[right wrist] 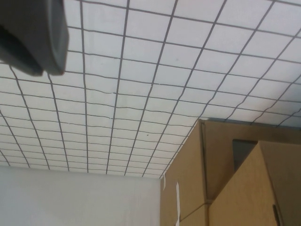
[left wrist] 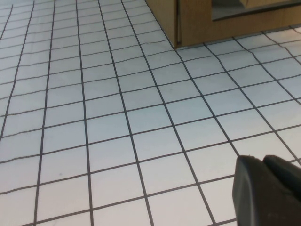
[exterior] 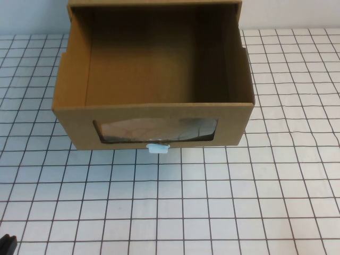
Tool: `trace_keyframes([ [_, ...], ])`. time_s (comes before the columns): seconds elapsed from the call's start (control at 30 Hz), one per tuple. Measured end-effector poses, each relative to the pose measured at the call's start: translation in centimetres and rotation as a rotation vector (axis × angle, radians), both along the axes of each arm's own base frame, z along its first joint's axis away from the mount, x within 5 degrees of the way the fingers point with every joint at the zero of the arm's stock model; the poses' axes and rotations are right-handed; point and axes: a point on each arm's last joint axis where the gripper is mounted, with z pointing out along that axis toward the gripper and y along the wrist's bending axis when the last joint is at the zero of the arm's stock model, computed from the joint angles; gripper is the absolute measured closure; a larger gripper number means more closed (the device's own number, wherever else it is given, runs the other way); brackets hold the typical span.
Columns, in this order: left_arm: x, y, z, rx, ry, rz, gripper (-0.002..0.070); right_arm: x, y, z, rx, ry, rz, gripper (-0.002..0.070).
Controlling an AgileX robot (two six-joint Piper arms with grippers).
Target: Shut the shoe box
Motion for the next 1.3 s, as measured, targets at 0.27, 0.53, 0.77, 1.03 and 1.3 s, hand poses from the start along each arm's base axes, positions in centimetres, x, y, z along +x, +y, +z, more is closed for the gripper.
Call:
trace_keyframes([
  [0.27,0.0,0.0,0.0,0.000,0.000,0.000,0.0677,0.0,0.0,0.0,0.000,0.000,0.000,0.0691],
  [0.53,0.0,0.0,0.0,0.002,-0.001,0.000,0.0678,0.0,0.0,0.0,0.000,0.000,0.000,0.0691],
  [0.77,0.0,0.0,0.0,0.002,-0.001,0.000,0.0677,0.0,0.0,0.0,0.000,0.000,0.000,0.0691],
  [1.03,0.3,-0.1,1.5,-0.044,-0.163,-0.004,0.0677,0.1,-0.2,0.2,0.020,-0.020,-0.022,0.0691],
  [1.3,-0.4,0.0,6.6,-0.181,-0.722,-0.014,0.0678,0.2,-2.1,1.7,0.105,-0.181,-0.231,0.0691],
])
